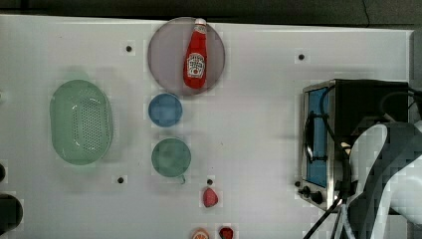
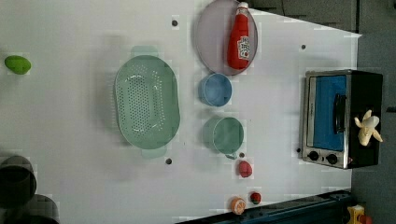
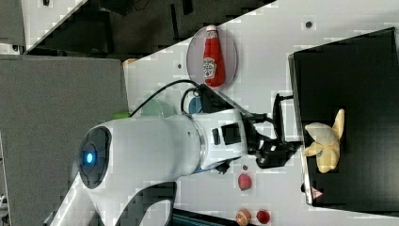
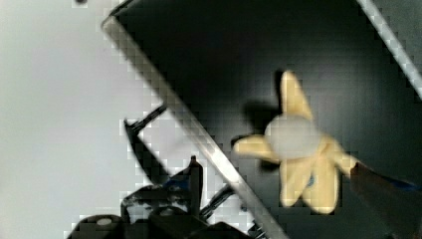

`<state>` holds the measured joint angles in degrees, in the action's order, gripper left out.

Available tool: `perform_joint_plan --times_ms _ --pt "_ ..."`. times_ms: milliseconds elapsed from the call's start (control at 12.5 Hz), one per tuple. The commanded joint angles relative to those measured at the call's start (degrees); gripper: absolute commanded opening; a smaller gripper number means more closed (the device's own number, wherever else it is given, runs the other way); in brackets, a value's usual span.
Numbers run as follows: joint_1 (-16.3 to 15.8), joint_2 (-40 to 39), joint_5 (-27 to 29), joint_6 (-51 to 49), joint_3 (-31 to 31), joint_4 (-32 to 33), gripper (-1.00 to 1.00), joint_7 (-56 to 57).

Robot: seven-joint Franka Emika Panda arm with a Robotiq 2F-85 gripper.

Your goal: Pick banana from table and place on oven.

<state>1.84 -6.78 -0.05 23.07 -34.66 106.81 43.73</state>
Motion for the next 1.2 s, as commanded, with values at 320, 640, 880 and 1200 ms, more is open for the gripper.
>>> perform_joint_plan --times_ms 320,640,880,1200 --pt "-3.24 11.74 -0.64 -14.18 12.76 -2.9 1.0 -25.75" --pt "-3.44 19.31 -3.82 -21.41 24.87 -2.74 1.0 -44.12" --pt "-3.44 22.69 -3.88 -25.71 29.73 -2.32 1.0 -50.59" --pt "-3.41 24.02 -3.88 -25.74 29.3 -1.89 1.0 -50.7"
